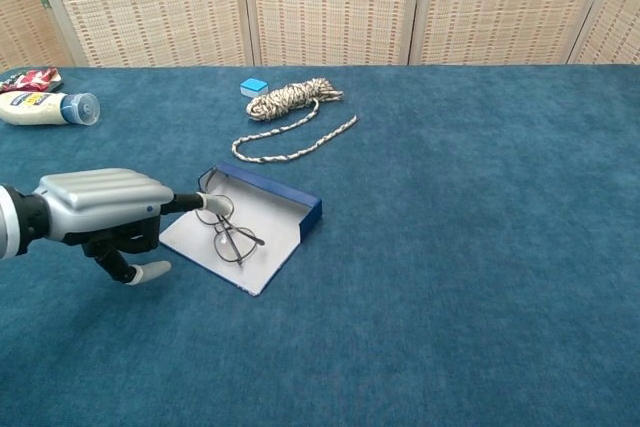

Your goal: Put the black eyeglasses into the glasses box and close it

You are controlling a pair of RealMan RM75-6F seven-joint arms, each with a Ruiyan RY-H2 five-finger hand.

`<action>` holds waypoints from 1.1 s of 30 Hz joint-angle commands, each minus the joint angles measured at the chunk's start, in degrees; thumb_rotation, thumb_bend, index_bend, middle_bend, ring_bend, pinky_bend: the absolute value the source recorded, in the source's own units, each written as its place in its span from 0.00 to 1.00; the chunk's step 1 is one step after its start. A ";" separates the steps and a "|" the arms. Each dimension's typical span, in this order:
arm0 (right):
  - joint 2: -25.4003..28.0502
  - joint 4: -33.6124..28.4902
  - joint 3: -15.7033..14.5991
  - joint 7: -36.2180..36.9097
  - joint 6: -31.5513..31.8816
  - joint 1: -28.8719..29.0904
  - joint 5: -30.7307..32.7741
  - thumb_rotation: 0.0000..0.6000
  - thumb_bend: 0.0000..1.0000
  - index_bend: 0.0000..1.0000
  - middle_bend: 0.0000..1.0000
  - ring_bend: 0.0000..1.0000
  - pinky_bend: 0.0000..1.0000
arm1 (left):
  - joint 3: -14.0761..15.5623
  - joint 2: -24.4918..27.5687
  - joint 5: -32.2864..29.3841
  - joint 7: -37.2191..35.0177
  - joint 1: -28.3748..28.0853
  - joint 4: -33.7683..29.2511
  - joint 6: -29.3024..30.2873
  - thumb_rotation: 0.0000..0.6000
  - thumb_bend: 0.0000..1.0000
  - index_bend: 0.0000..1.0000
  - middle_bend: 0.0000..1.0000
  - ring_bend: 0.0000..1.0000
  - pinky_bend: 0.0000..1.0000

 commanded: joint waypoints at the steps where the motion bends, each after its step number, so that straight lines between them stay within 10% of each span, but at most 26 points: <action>1: 0.00 0.04 -0.01 0.01 -0.01 -0.01 0.01 1.00 0.33 0.10 0.37 0.29 0.24 | -0.10 -0.59 -0.53 0.24 -0.12 0.56 -0.45 1.00 0.49 0.00 1.00 0.95 0.84; 33: -0.07 0.59 -0.21 1.20 0.75 -0.34 -0.79 1.00 0.33 0.10 0.37 0.29 0.24 | -1.26 3.86 -2.65 -1.58 1.22 -4.22 1.02 1.00 0.49 0.03 1.00 0.95 0.84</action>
